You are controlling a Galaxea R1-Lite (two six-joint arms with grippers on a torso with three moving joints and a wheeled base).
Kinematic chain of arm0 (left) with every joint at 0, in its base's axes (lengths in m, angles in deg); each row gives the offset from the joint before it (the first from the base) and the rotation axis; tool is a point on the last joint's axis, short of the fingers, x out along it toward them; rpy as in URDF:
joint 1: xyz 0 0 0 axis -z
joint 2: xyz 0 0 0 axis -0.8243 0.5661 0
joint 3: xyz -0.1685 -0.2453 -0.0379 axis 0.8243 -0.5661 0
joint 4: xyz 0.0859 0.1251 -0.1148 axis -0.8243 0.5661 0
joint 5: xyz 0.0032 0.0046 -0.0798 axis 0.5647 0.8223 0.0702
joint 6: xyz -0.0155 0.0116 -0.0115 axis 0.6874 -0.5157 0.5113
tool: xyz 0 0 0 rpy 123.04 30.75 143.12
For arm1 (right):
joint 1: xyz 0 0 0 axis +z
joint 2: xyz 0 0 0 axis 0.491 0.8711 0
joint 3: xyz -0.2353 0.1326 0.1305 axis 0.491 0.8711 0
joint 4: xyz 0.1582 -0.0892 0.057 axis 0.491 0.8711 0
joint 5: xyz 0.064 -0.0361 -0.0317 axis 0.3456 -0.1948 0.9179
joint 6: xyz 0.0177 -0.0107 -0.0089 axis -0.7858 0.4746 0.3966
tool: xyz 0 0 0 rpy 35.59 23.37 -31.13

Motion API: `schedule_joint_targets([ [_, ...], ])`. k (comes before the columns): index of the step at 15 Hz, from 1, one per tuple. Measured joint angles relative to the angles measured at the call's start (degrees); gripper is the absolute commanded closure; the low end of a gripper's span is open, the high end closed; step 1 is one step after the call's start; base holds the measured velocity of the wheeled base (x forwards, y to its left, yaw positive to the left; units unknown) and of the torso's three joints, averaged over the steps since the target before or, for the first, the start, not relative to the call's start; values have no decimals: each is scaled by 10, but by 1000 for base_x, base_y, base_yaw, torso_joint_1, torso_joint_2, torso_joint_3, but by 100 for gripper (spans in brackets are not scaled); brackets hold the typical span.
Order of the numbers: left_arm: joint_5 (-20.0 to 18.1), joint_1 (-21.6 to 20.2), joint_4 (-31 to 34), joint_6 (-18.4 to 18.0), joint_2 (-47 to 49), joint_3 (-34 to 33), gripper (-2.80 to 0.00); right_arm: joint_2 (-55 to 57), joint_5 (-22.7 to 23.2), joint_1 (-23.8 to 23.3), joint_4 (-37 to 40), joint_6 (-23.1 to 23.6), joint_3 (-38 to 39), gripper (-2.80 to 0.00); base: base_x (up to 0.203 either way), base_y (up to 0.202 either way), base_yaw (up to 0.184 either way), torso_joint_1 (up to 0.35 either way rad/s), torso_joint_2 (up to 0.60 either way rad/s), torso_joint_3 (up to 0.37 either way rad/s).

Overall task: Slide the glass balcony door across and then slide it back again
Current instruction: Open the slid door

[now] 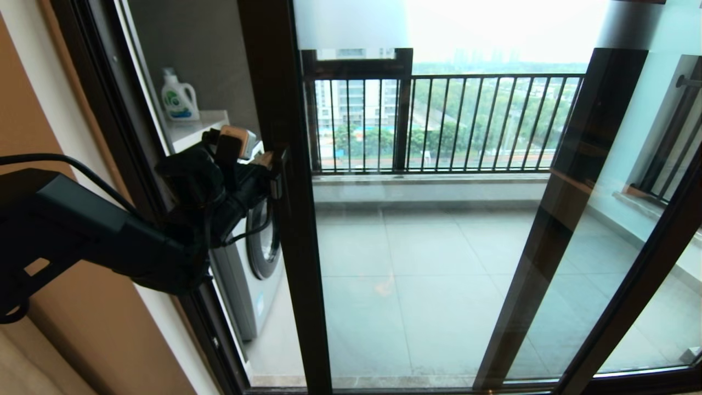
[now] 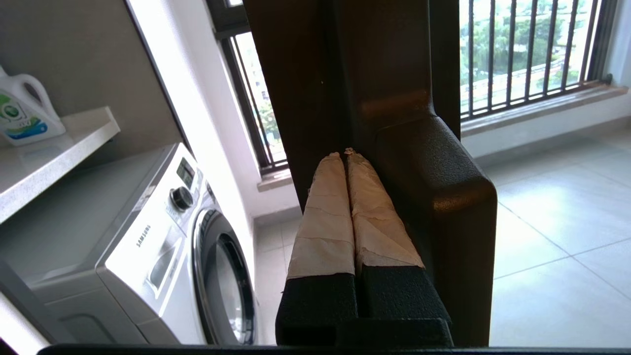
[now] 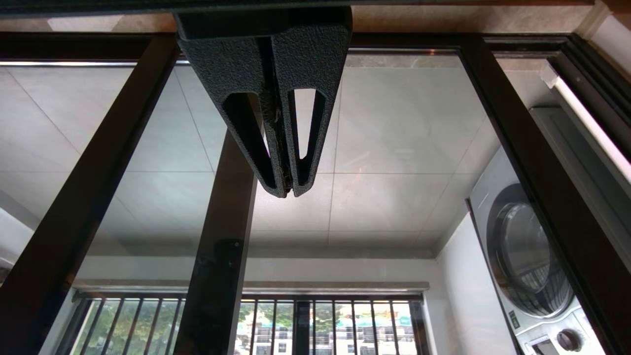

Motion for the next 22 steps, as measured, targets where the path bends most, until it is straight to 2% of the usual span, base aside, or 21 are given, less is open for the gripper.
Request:
schedule_joint_targets([
  [9, 23, 42, 25, -1, 15, 37, 0, 0, 0, 0, 0, 0, 0, 0, 0, 0, 0, 0, 0, 0],
  [17, 34, 82, 26, -2, 24, 42, 0, 0, 0, 0, 0, 0, 0, 0, 0, 0, 0, 0, 0, 0],
  [22, 50, 104, 64, -7, 31, 77, 0, 0, 0, 0, 0, 0, 0, 0, 0, 0, 0, 0, 0, 0],
])
